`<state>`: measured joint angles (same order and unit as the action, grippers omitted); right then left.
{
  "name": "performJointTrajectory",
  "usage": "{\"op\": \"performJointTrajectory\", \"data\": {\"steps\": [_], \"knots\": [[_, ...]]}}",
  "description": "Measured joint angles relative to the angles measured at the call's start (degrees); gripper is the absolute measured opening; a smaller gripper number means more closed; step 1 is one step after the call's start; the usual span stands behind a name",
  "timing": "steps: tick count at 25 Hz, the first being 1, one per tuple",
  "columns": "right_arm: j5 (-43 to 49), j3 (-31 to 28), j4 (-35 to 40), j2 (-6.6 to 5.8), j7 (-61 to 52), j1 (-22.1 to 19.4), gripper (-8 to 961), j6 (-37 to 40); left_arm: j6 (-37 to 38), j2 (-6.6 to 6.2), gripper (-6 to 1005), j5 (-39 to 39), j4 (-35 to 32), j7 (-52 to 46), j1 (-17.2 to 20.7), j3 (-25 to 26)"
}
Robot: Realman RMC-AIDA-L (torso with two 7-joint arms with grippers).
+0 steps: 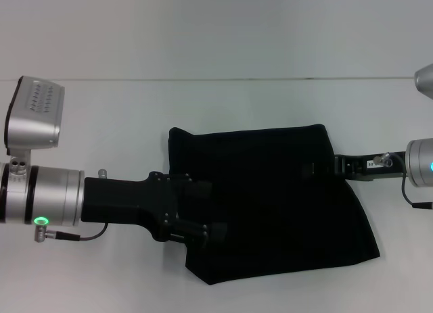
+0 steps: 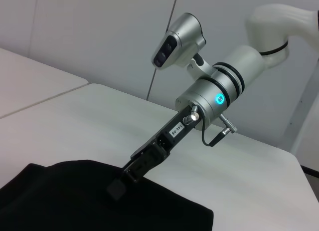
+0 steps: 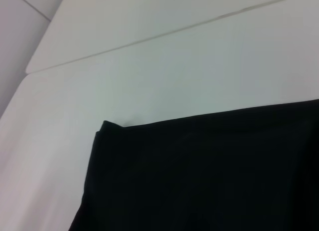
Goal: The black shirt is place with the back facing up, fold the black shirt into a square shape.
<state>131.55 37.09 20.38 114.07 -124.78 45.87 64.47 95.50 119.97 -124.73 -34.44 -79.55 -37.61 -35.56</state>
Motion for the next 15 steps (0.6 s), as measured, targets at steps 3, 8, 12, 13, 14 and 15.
{"op": "performJointTrajectory", "data": {"steps": [3, 8, 12, 13, 14, 15], "knots": [[-0.1, 0.0, -0.5, 0.09, 0.3, 0.0, 474, -0.5, 0.0, 0.0, 931, 0.0, 0.0, -0.1, 0.1, 0.0], [-0.3, 0.0, -0.6, 0.38, 0.8, -0.2, 209, -1.0, 0.0, 0.0, 931, 0.0, 0.0, -0.1, 0.2, 0.0], [-0.5, -0.5, -0.6, 0.75, 2.3, -0.4, 80, -1.1, 0.0, 0.0, 931, 0.0, 0.0, -0.2, 0.2, 0.0], [-0.8, -0.6, -0.6, 0.83, 2.8, -0.5, 80, -1.1, 0.0, 0.0, 931, 0.0, 0.0, -0.2, 0.2, 0.0], [-1.3, -0.8, -0.5, 0.88, 3.5, -0.5, 79, -1.1, 0.0, 0.01, 931, 0.0, 0.0, -0.2, 0.2, 0.0], [-2.0, -0.8, -0.4, 0.88, 4.3, -0.7, 78, -0.9, 0.0, 0.04, 931, 0.1, 0.0, -0.4, 0.2, 0.0]]}}
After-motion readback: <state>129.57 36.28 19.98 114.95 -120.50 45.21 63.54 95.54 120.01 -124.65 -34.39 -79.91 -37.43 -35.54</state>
